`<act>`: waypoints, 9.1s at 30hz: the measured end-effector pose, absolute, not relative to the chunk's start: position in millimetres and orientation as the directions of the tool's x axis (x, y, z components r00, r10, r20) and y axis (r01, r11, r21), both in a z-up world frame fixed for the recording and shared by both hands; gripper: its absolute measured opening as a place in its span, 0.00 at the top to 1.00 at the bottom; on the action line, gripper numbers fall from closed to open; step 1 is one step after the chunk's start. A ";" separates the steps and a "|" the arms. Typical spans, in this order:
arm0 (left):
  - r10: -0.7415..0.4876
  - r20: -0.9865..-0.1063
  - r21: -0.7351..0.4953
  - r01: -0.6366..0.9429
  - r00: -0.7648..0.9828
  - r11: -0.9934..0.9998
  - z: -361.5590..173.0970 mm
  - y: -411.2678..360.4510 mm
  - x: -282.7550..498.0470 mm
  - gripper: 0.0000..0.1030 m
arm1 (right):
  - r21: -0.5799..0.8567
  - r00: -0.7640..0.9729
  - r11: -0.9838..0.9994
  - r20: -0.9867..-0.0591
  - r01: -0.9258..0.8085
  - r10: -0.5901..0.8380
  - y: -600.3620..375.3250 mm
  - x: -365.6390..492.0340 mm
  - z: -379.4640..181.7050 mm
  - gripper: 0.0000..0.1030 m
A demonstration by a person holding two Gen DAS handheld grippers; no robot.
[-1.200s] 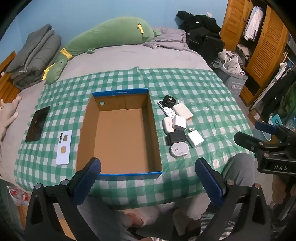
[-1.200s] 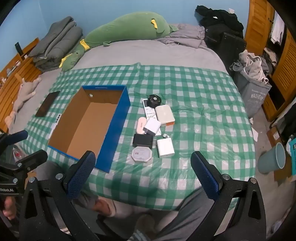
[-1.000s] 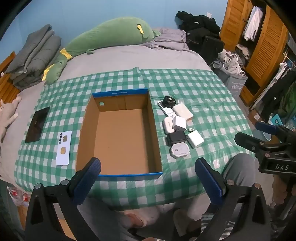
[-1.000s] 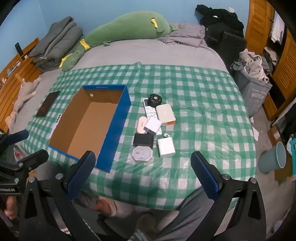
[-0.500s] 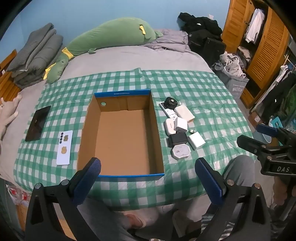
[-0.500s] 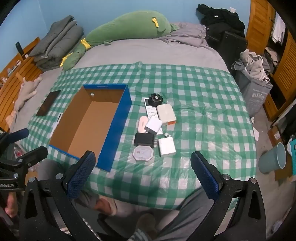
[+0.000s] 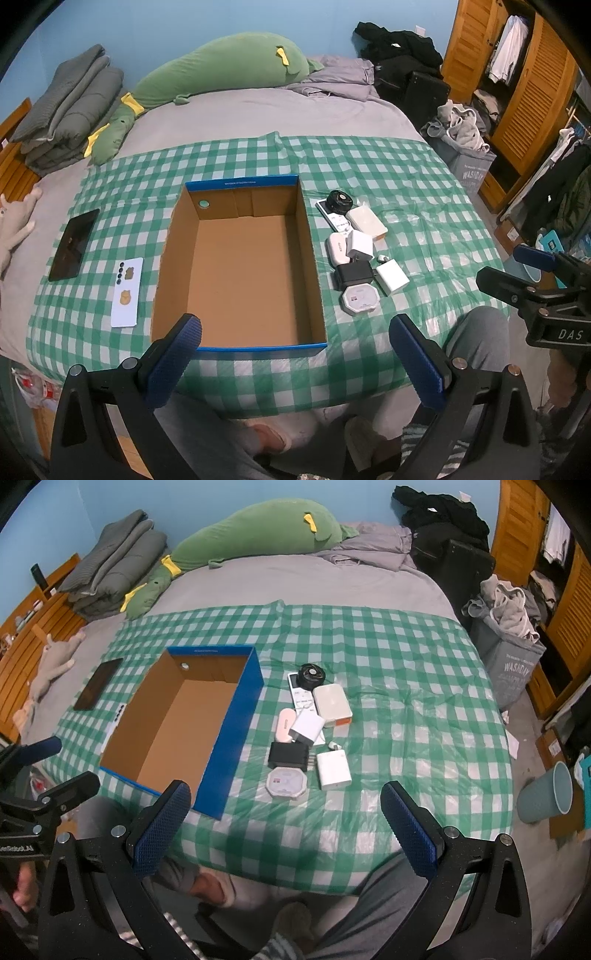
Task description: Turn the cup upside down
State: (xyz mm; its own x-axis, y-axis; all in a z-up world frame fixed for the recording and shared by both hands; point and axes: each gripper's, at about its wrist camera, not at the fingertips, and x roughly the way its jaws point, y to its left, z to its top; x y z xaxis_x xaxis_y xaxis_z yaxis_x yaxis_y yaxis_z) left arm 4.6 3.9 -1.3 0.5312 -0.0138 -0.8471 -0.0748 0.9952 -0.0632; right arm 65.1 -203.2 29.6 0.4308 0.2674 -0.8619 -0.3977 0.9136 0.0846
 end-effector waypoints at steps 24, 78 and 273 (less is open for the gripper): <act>-0.019 -0.841 -0.070 -0.073 0.541 0.995 -5.8 1.8 2.4 0.01 | 0.088 0.425 0.914 -0.865 -0.396 0.268 -202.3 66.8 29.1 0.02; 0.017 -0.879 -0.064 -0.154 0.476 0.986 -11.8 46.6 24.8 0.01 | 0.140 0.322 0.916 -0.907 -0.376 0.271 -201.6 110.3 7.0 0.02; -0.142 -0.989 -0.148 -0.323 0.042 0.935 -166.6 169.0 52.4 0.82 | 0.125 -0.108 0.873 -0.991 -0.471 0.084 -131.9 164.6 -217.0 0.24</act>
